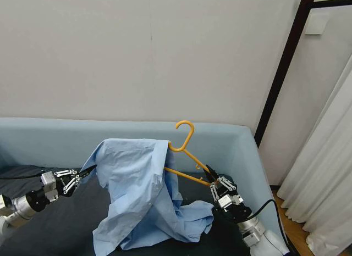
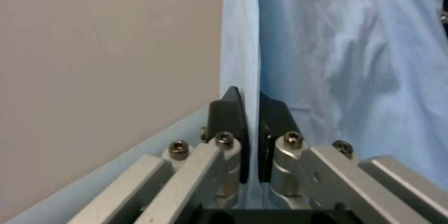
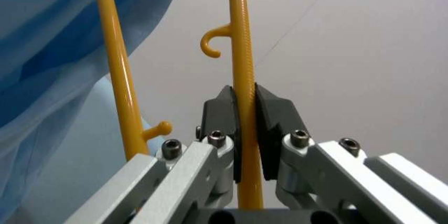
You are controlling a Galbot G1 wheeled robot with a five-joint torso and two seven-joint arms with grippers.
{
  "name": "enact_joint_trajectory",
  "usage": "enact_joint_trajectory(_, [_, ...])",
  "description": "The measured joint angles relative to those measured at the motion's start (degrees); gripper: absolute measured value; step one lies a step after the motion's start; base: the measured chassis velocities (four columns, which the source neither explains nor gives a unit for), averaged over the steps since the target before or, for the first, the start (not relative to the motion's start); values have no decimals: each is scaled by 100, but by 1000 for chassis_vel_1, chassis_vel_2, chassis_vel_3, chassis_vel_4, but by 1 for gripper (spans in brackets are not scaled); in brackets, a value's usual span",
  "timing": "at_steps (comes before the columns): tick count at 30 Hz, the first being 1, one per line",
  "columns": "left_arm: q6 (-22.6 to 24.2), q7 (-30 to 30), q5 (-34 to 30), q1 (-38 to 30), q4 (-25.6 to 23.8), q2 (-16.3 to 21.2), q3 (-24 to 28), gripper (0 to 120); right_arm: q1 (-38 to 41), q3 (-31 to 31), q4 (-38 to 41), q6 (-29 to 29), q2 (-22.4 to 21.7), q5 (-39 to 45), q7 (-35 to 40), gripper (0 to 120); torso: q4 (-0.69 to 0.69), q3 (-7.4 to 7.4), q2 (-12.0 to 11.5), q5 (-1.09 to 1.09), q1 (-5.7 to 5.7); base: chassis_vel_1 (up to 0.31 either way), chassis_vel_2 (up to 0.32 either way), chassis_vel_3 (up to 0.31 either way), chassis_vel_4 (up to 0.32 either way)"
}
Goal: Pick up the clothes from the sofa and hang them on the clothes hanger.
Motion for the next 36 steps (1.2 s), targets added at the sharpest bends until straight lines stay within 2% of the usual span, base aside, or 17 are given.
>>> enact_joint_trajectory(1, [0, 0, 0, 0, 0, 0, 0, 12, 0, 0, 0, 0, 0, 0, 0, 5, 0, 0, 0, 0, 0, 0, 0, 0, 0])
enact_joint_trajectory(4, [-216, 69, -123, -74, 319, 45, -57, 25, 110, 6, -120, 10, 60, 78, -96, 5, 0, 0, 0, -1, 0, 0, 0, 0, 0])
enact_joint_trajectory(7, [-207, 168, -318, -60, 317, 70, -222, 35, 166, 30, -180, -8, 96, 173, -108, 5, 0, 0, 0, -1, 0, 0, 0, 0, 0])
enact_joint_trajectory(10, [8, 398, -862, 64, 11, 138, -505, 48, 226, 36, -304, -18, 74, 201, -129, 5, 1, 0, 0, 0, 0, 0, 0, 0, 0])
enact_joint_trajectory(11, [8, 398, -862, 64, 11, 138, -505, 48, 226, 36, -304, -18, 74, 201, -129, 5, 1, 0, 0, 0, 0, 0, 0, 0, 0])
enact_joint_trajectory(14, [407, 1063, -1093, 219, -284, 185, -812, 62, 243, 48, -391, -215, 54, 141, -2, 5, -2, 0, 0, 2, 0, 0, 0, 0, 0])
enact_joint_trajectory(16, [515, 1311, -1087, 296, -410, 195, -956, 70, 244, 36, -438, -281, 36, 170, 50, 5, 1, 0, 0, 0, 0, 0, 0, 0, 0])
enact_joint_trajectory(21, [572, 1328, -1147, 304, -548, 234, -971, 79, 244, 33, -489, -234, 15, 47, 36, 5, 2, 0, 0, -1, 0, 0, 0, 0, 0])
enact_joint_trajectory(22, [609, 1149, -1229, 243, -717, 329, -865, 90, 244, 8, -527, -176, -4, -120, 1, 5, 0, 0, 0, 0, 0, 0, 0, 0, 0])
enact_joint_trajectory(24, [706, 553, -1271, 78, -930, 517, -583, 97, 279, -23, -537, -115, 2, -294, -34, 5, -2, 0, 0, 1, 0, 0, 0, 0, 0])
enact_joint_trajectory(26, [944, 159, -1275, -172, -1037, 722, -237, 100, 317, -24, -551, -7, 25, -504, -79, 5, -1, 0, 0, 3, 0, 0, 0, 0, 0])
enact_joint_trajectory(27, [944, 159, -1275, -172, -1037, 722, -237, 100, 317, -24, -551, -7, 25, -504, -79, 5, -1, 0, 0, 3, 0, 0, 0, 0, 0])
enact_joint_trajectory(30, [1230, 37, -1126, -811, -949, 1004, 684, 100, 320, -11, -586, 145, 88, -784, -142, 5, 0, 1, 0, 0, 0, 0, 0, 0, 0])
enact_joint_trajectory(31, [1292, 31, -1046, -1153, -831, 1087, 1134, 100, 307, -9, -600, 192, 117, -861, -163, 5, -1, 1, 0, 0, 0, 0, 0, 0, 0])
enact_joint_trajectory(32, [1292, 31, -1046, -1153, -831, 1087, 1134, 100, 307, -9, -600, 192, 117, -861, -163, 5, -1, 1, 0, 0, 0, 0, 0, 0, 0])
enact_joint_trajectory(36, [1475, 202, -796, -2323, -346, 1266, 2462, 100, 304, -7, -640, 272, 197, -1060, -218, 5, -2, 1, 0, -1, 1, 0, 0, 0, 0])
